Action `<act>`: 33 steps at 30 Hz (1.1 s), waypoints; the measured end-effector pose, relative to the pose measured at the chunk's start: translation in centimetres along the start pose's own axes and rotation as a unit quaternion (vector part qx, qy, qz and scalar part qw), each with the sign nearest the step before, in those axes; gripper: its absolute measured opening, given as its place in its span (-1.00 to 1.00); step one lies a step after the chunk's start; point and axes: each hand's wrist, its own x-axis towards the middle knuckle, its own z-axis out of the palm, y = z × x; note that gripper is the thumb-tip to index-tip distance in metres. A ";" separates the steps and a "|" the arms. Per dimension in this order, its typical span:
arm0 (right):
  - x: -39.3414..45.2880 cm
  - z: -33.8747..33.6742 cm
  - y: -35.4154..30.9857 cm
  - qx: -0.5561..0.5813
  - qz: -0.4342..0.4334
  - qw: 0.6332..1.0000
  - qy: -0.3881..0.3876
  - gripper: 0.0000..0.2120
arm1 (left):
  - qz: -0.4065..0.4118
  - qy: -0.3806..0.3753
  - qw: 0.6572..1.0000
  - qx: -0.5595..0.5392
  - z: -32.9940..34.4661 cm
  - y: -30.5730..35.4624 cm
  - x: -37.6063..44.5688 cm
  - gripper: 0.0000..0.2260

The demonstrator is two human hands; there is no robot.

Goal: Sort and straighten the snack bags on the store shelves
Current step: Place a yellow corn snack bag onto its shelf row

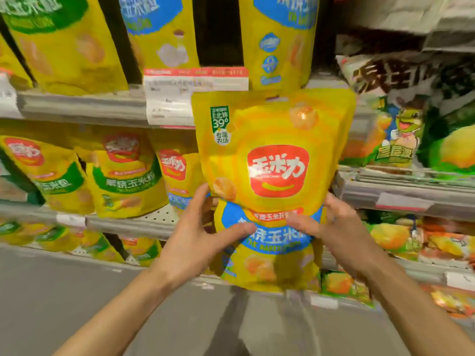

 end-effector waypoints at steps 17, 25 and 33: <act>-3.1 0.2 9.9 0.121 0.025 0.992 -0.008 -0.55 | 0.047 0.008 0.992 0.119 1.4 -7.7 -2.0 -0.47; -1.6 1.4 6.6 0.108 0.005 0.993 0.054 -0.51 | 0.246 0.227 0.789 0.514 -1.8 -8.1 3.8 -0.41; 2.4 1.5 4.6 0.106 -0.016 0.987 0.122 -0.68 | 0.280 0.137 0.664 0.679 -2.1 -7.9 6.6 -0.30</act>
